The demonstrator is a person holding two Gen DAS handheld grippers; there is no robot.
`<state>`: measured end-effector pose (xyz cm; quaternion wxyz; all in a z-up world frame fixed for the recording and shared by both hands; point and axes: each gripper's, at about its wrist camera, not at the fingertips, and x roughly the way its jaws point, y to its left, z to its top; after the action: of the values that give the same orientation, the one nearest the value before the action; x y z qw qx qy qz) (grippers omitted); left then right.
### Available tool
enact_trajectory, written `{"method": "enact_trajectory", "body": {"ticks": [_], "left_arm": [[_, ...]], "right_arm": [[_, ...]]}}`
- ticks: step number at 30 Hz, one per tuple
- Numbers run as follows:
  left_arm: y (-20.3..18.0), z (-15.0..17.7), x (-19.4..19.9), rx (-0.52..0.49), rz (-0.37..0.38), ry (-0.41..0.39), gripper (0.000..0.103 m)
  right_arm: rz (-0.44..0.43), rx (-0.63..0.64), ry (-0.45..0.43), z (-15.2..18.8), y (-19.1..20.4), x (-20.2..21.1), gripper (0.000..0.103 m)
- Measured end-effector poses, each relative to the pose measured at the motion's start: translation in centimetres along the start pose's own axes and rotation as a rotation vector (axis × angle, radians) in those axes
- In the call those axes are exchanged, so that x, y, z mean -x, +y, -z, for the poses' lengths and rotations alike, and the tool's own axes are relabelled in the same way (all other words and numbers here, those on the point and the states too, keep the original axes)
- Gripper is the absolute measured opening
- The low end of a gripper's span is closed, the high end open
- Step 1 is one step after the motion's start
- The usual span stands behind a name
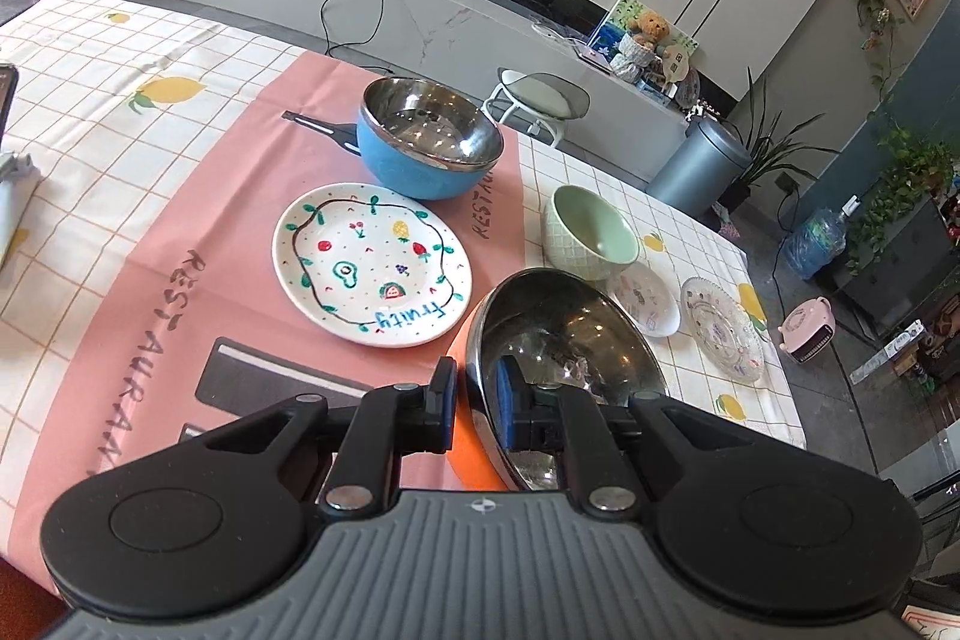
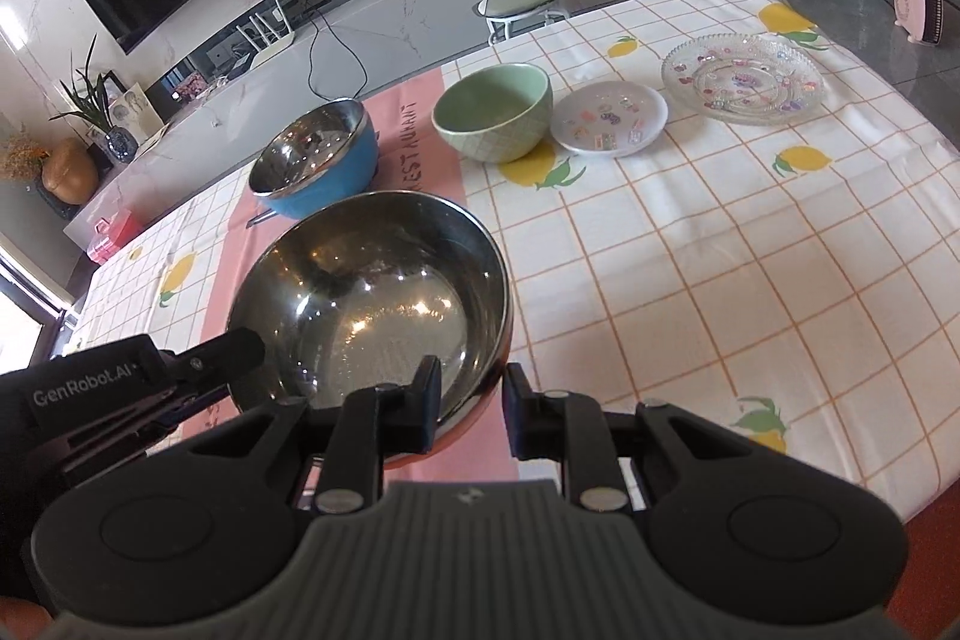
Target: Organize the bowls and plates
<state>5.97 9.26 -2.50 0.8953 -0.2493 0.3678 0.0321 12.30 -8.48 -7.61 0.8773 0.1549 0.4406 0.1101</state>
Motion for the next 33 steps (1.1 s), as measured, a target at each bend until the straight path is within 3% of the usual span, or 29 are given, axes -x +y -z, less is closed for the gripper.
{"method": "enact_trajectory", "body": {"ticks": [12,33], "left_arm": [[3.6,2.1,2.0,0.061,-0.041,0.024,0.015],[5.1,3.2,0.5,0.031,-0.115,0.069,0.015]], "right_arm": [[-0.048,-0.016,0.086,3.7,1.2,1.2,0.02],[-0.051,0.037,0.126,4.1,2.4,-0.3,0.018]]}}
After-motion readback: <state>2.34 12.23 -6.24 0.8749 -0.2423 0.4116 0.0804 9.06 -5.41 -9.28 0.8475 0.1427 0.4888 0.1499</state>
